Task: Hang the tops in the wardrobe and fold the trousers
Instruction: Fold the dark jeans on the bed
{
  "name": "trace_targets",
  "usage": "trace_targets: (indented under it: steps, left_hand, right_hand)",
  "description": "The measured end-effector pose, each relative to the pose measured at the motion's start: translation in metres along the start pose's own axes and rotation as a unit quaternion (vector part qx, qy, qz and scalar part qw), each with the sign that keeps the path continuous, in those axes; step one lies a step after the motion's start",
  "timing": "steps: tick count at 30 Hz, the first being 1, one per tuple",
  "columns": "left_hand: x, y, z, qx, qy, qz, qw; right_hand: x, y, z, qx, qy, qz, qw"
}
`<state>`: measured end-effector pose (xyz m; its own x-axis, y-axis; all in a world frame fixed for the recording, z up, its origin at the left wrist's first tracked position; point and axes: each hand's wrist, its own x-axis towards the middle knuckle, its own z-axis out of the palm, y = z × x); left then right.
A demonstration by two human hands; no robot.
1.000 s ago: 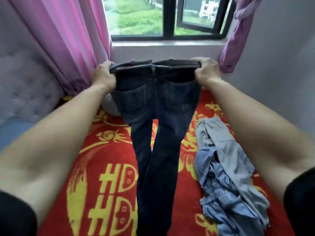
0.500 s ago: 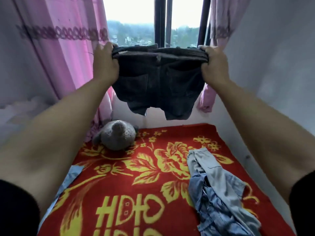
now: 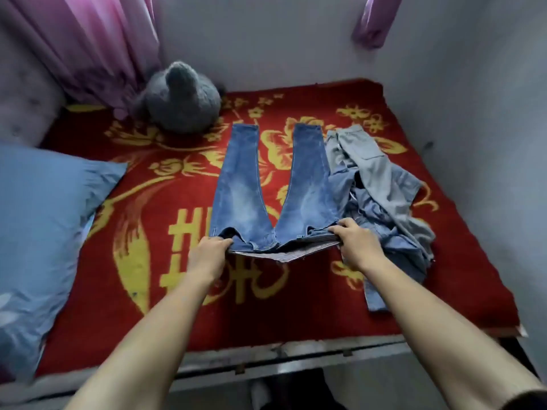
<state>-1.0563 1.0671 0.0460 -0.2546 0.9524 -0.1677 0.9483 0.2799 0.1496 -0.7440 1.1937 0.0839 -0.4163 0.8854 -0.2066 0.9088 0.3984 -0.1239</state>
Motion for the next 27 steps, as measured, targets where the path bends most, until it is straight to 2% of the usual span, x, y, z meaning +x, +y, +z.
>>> trace_targets:
  steps: [4,7,14,23,25,27]
  left_hand:
    - [-0.04,0.0,0.091,0.092,-0.099,0.009,0.991]
    - [-0.062,0.001,0.127,0.134,-0.135,0.008,0.982]
    - [-0.084,0.0,0.177,0.206,-0.149,0.035,0.967]
    - [-0.117,-0.008,0.305,0.152,-0.222,0.009,0.963]
    - [-0.12,-0.005,0.318,0.143,-0.193,-0.005,0.971]
    - [-0.122,0.004,0.323,0.128,-0.129,-0.014,0.983]
  right_hand:
    - [-0.045,0.011,0.094,-0.049,-0.104,0.003,0.993]
    - [-0.071,0.016,0.134,-0.064,-0.144,0.016,0.987]
    - [-0.096,0.019,0.199,-0.112,-0.134,0.013,0.984]
    - [-0.119,0.033,0.321,-0.103,-0.183,0.006,0.978]
    - [-0.117,0.038,0.338,-0.107,-0.18,-0.005,0.978]
    - [-0.12,0.04,0.349,-0.131,-0.183,-0.011,0.974]
